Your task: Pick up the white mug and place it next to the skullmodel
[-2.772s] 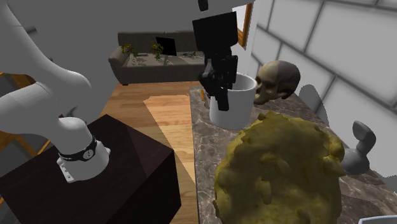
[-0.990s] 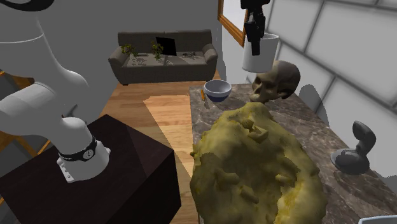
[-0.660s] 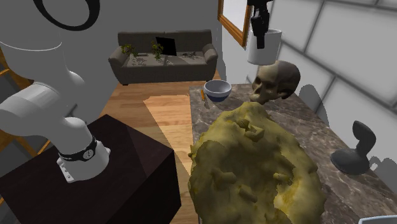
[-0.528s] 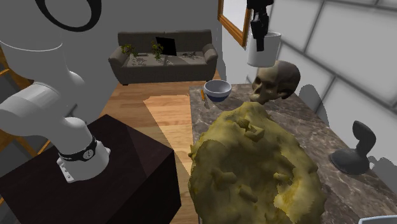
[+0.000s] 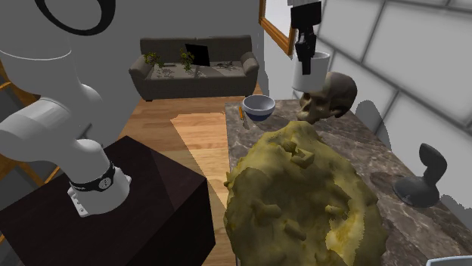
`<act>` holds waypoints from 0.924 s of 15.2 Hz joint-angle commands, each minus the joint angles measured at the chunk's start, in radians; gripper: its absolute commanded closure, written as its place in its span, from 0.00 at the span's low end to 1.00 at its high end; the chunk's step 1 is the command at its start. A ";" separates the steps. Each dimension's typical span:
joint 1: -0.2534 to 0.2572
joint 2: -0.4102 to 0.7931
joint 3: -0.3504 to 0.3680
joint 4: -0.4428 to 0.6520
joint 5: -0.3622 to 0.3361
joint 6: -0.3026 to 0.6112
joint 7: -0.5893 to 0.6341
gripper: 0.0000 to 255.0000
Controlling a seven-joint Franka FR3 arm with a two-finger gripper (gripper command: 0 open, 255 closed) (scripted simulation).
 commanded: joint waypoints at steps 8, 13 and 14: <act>-0.022 -0.010 -0.005 -0.134 -0.005 0.122 0.031 1.00; -0.028 -0.004 -0.009 -0.193 -0.015 0.183 0.050 1.00; -0.028 -0.002 -0.010 -0.204 -0.018 0.195 0.055 1.00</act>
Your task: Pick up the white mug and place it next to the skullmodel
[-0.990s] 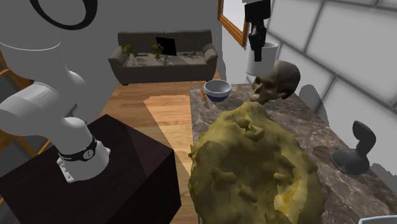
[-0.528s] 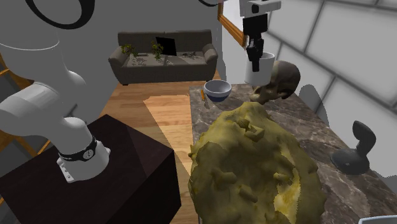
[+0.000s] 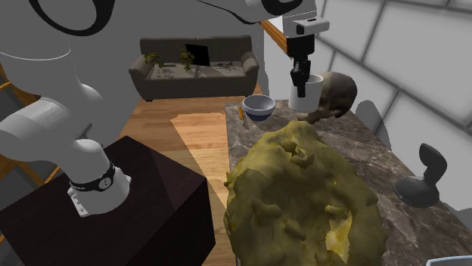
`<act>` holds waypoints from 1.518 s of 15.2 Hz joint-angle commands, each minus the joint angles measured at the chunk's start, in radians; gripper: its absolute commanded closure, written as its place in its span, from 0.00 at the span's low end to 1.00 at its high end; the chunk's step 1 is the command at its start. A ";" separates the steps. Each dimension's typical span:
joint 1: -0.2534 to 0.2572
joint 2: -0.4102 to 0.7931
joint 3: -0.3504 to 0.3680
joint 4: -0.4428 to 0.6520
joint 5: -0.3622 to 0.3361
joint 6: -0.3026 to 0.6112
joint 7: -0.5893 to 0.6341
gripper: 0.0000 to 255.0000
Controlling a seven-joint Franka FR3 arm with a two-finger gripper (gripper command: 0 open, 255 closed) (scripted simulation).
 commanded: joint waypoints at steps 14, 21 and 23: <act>0.002 0.050 -0.024 -0.134 -0.059 0.167 0.071 1.00; 0.010 0.088 -0.041 -0.175 -0.098 0.235 0.109 1.00; 0.013 0.100 -0.047 -0.185 -0.110 0.254 0.120 1.00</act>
